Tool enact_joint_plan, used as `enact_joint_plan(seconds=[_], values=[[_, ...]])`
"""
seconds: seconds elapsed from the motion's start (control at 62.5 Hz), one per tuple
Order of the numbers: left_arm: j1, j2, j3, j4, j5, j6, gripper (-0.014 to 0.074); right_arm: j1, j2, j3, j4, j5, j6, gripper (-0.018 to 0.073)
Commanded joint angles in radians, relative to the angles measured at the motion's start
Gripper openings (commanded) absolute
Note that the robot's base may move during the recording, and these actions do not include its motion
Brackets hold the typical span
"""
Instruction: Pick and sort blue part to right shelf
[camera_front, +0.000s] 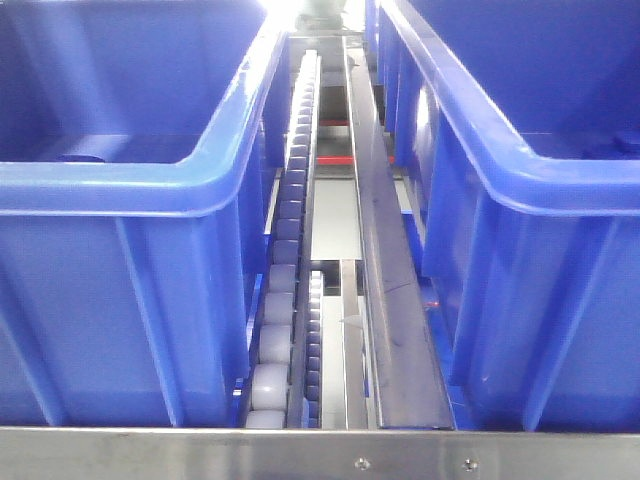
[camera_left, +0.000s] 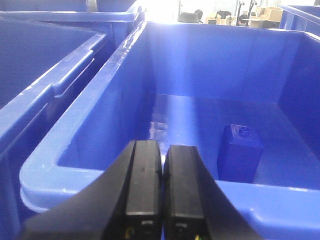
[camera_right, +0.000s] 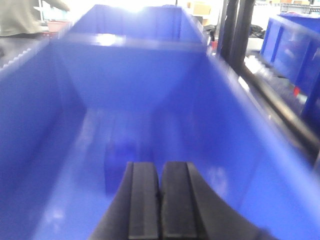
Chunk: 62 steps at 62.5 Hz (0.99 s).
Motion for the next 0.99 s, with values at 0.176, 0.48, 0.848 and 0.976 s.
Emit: enact_joint_plan(seconds=[0.176, 0.48, 0.848, 0.976], values=[[0.000, -0.019, 0.027, -0.012, -0.041, -0.005, 0.0135, -0.004, -0.040, 0.066, 0.005, -0.149, -0.004, 0.0036], [0.000, -0.019, 0.027, -0.012, -0.041, -0.005, 0.0136, -0.004, -0.040, 0.066, 0.005, -0.155, -0.004, 0.0036], [0.000, -0.019, 0.027, -0.012, -0.041, -0.005, 0.0136, -0.004, -0.040, 0.066, 0.005, -0.155, -0.004, 0.0036], [0.000, -0.019, 0.027, -0.012, -0.041, -0.005, 0.0135, -0.004, -0.040, 0.066, 0.005, -0.155, -0.004, 0.0036]])
